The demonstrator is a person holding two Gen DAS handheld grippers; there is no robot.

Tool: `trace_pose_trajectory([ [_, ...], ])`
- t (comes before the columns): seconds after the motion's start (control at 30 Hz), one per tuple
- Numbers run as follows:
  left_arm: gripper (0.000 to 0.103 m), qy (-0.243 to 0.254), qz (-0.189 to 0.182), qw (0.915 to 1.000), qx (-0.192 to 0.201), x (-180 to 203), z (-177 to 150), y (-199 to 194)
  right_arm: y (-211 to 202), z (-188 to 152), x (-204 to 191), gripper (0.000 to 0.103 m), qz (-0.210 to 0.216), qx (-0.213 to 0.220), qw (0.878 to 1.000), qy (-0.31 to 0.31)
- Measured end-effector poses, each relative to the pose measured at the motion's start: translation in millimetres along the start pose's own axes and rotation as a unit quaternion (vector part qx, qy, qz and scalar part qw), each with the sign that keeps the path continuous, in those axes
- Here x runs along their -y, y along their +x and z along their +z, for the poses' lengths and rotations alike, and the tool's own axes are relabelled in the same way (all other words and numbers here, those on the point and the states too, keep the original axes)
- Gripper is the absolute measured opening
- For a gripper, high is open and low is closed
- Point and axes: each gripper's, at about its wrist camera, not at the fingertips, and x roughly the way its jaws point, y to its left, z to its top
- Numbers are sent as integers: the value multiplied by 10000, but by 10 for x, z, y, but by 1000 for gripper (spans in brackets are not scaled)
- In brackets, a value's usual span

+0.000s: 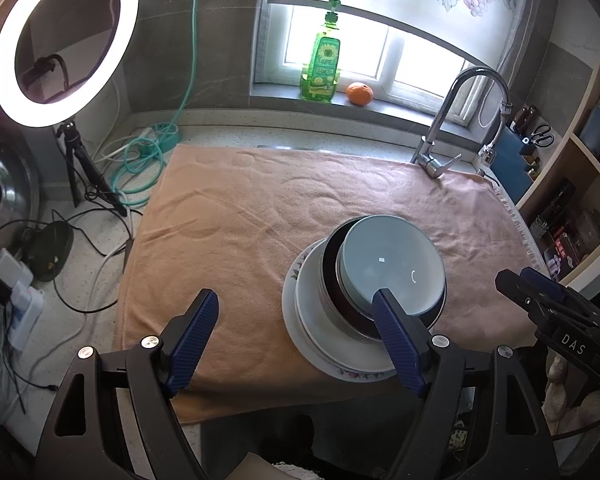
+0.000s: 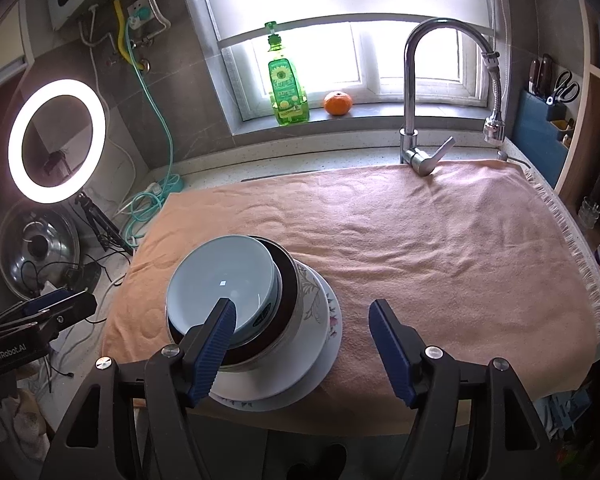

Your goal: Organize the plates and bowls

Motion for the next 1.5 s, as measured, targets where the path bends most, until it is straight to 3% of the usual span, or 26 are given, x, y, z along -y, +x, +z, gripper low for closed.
trace_pose_trajectory([
  [1.5, 79, -8, -22, 9999, 139, -31, 37, -6, 101, 15, -3, 66, 25, -152, 9999, -34],
])
